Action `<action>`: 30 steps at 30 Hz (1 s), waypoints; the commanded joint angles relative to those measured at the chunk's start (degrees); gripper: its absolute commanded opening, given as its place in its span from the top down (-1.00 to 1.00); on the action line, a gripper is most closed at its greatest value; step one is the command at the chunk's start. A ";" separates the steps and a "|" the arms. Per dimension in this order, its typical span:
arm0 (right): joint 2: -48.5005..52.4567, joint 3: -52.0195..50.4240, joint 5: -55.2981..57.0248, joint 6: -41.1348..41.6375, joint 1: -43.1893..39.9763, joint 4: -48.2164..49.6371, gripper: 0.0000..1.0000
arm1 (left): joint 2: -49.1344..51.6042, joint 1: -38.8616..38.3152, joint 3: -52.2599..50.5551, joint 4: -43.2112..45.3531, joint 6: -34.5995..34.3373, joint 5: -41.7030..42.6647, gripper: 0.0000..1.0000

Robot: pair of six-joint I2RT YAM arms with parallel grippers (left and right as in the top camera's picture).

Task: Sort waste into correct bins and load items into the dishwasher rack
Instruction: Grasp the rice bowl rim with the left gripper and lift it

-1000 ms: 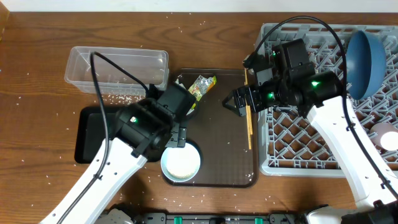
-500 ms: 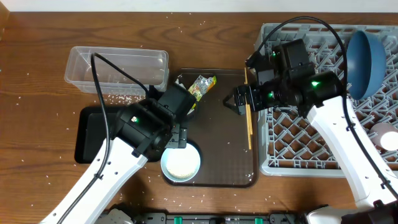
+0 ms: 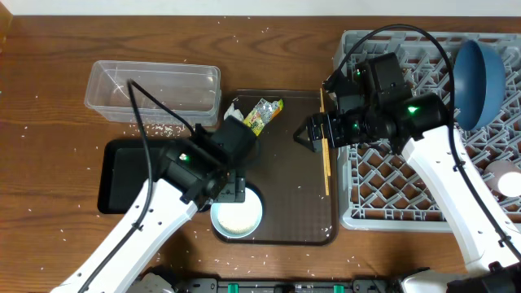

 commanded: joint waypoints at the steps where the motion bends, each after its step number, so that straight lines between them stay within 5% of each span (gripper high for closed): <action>1: -0.24 0.26 1.09 2.78 0.48 0.07 -0.99 | -0.02 -0.04 -4.44 1.81 -0.50 4.35 -0.97; 9: -0.24 0.26 10.14 14.53 0.00 0.13 -0.98 | 0.02 -4.98 -13.09 10.80 3.15 7.54 -0.98; 18: -0.24 0.26 10.23 14.93 -0.63 0.09 -0.98 | 0.09 -4.42 -20.37 16.59 2.43 4.28 -0.97; 25: -0.24 0.26 10.25 14.93 -0.61 0.35 -0.98 | 0.11 -4.90 -20.98 22.43 5.49 16.33 -0.53; 30: -0.24 0.26 10.29 14.93 -0.63 0.74 -0.99 | 0.17 -7.50 -21.00 24.06 5.84 17.51 -0.50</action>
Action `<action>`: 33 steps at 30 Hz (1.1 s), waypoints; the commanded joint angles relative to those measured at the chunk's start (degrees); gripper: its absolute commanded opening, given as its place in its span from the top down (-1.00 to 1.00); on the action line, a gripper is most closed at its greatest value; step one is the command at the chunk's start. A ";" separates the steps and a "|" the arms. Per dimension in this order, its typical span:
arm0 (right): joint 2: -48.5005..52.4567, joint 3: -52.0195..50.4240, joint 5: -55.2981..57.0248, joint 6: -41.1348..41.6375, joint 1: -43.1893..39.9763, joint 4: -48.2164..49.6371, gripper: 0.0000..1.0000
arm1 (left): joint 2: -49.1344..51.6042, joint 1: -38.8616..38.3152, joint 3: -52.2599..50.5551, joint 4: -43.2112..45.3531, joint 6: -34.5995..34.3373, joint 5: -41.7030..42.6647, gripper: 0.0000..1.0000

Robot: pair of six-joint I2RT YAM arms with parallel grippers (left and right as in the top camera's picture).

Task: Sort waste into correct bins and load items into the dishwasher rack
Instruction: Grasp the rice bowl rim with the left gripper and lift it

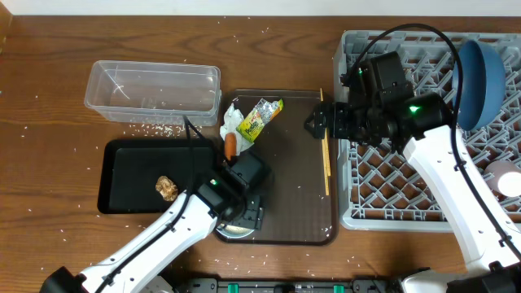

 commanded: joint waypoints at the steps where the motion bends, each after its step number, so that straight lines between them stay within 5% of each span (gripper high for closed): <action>1: -0.22 0.26 0.46 0.87 -0.09 0.15 -0.98 | 0.26 -1.92 -0.04 0.28 1.55 2.64 -0.48; 15: -0.11 0.26 0.90 0.87 -0.09 0.15 -0.99 | 8.46 -9.33 -0.04 3.21 6.21 2.71 -0.05; 33: 0.48 0.26 1.07 0.90 -0.04 0.15 -0.98 | 17.46 -9.44 -0.04 8.68 8.17 2.69 0.63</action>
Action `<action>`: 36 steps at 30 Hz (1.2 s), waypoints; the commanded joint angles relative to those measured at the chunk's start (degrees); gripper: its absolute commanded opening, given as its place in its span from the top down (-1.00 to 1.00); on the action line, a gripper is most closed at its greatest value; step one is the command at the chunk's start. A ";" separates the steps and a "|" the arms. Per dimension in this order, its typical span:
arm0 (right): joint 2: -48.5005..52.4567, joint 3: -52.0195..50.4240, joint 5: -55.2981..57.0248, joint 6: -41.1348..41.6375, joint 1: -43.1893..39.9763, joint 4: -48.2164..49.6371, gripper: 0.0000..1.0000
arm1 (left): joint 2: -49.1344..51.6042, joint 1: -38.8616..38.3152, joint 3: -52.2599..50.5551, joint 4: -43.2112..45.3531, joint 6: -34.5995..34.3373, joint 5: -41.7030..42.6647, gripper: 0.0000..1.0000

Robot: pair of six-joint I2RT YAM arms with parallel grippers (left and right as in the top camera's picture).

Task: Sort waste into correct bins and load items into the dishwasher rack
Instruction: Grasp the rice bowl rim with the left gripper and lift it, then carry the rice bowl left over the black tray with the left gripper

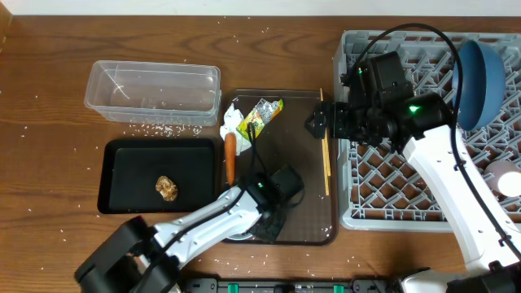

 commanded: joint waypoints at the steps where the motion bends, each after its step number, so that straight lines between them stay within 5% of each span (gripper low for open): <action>1: 0.39 0.26 0.44 0.90 -0.04 0.11 -0.98 | 1.07 -0.13 -0.02 0.04 1.05 -0.26 0.70; 4: 0.39 0.26 0.46 0.90 -0.04 0.04 -0.98 | 1.01 -0.13 -0.02 0.04 1.03 -0.28 0.88; 21: 0.39 0.26 0.46 0.90 -0.04 -0.26 -0.99 | -1.29 -0.11 5.42 -3.37 0.94 -0.76 0.87; 26: 0.39 0.26 0.46 0.87 -0.04 -0.33 -0.99 | -2.69 1.27 5.46 -3.61 -4.44 -3.74 0.88; 36: 0.39 0.26 0.48 0.87 -0.04 -0.28 -0.99 | -2.67 2.78 5.46 3.34 -4.66 -3.85 0.88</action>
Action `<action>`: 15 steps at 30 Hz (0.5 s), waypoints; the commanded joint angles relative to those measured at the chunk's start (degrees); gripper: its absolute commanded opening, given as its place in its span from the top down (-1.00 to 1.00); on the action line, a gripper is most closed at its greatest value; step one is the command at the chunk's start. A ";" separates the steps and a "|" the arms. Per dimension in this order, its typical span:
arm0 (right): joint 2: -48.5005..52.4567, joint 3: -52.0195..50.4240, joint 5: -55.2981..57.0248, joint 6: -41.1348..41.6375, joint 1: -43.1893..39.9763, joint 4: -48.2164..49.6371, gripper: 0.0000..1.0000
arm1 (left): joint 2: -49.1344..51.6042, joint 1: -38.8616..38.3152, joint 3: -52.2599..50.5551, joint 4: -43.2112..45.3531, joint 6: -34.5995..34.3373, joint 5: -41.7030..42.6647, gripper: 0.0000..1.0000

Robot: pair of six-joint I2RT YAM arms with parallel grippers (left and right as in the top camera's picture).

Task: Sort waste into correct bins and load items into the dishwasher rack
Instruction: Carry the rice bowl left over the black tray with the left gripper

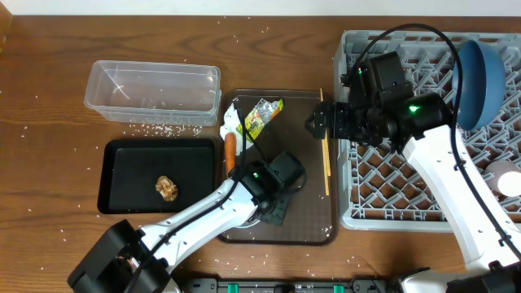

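Observation:
My left gripper (274, 208) hangs low over the brown tray (309, 224), and its arm covers the tray's front left part. The white bowl is hidden under that arm. Whether the left jaws hold anything does not show. My right gripper (313, 124) sits at the tray's right edge, over the top end of the wooden chopsticks (326, 167), its jaw state unclear. At the tray's back left lie a carrot (230, 146), a yellow snack wrapper (259, 115) and a white tissue (231, 122). The dishwasher rack (383, 183) stands to the right.
A clear plastic bin (153, 92) stands at the back left. In front of it a black tray (130, 175) holds a brown food scrap (167, 187). A blue bowl (480, 72) leans in the rack's far right. Crumbs are scattered over the wooden table.
My left gripper has shifted slightly toward the back of the brown tray, with the arm lying at a steeper angle. The right arm and the loose items have not moved.
At first my left gripper was at the white bowl on the tray's front left, and the right gripper was beside the chopsticks. Then the left arm lay over the bowl and the right gripper had moved back a little. Since then the left gripper has reached further right, the bowl hidden.

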 commanded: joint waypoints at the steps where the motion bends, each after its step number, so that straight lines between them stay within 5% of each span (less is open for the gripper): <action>1: 0.37 0.26 0.42 0.87 -0.04 -0.04 -0.98 | -0.74 0.13 1.07 2.14 0.04 -1.07 0.88; 15: 0.37 0.26 0.39 0.90 -0.04 -0.28 -0.99 | -0.74 0.13 1.07 2.89 1.46 -8.02 0.88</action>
